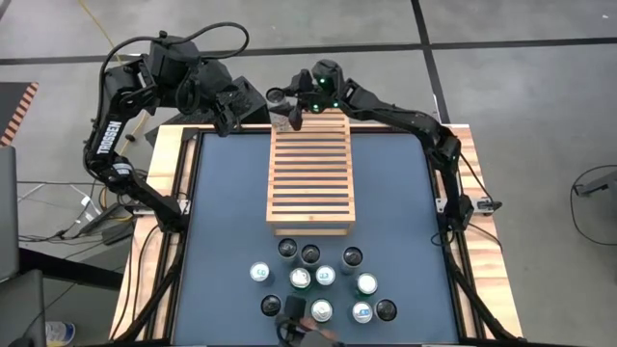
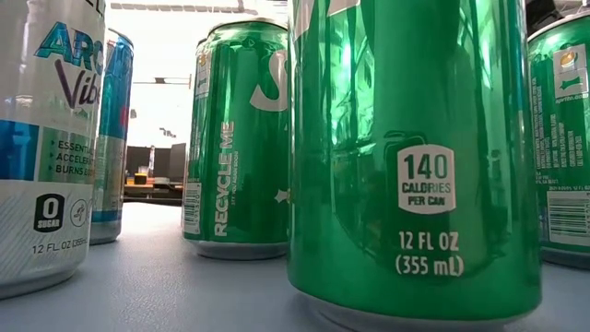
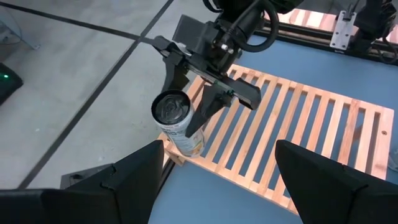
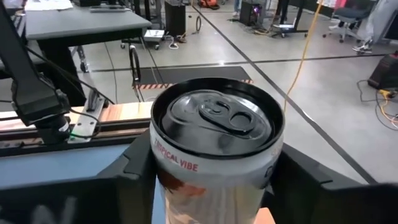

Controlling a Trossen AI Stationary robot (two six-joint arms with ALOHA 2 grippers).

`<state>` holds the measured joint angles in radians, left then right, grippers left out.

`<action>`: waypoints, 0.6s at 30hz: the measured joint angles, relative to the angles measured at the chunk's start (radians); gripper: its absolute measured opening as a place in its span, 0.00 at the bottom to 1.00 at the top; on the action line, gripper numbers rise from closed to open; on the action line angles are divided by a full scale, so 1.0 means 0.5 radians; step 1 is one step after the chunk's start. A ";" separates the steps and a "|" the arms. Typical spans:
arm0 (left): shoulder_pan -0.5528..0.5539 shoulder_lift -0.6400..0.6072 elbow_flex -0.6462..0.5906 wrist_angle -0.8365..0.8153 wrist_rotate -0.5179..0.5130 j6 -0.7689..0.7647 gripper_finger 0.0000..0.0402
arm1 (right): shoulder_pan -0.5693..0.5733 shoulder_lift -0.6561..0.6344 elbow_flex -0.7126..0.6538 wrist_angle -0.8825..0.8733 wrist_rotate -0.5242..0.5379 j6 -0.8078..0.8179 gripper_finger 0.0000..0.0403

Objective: Place canned beverage on shelf
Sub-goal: Put the white yellow soda can on the shelf

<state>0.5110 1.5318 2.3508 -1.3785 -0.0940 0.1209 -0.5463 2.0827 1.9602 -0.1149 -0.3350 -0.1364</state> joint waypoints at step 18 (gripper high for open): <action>0.001 0.000 0.000 -0.001 0.000 0.013 0.74 | 0.055 -0.002 0.000 0.020 0.623 0.184 0.42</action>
<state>0.5114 1.5318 2.3508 -1.3788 -0.0940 0.1274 -0.5190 2.0819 1.9602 -0.1052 -0.0236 -0.0444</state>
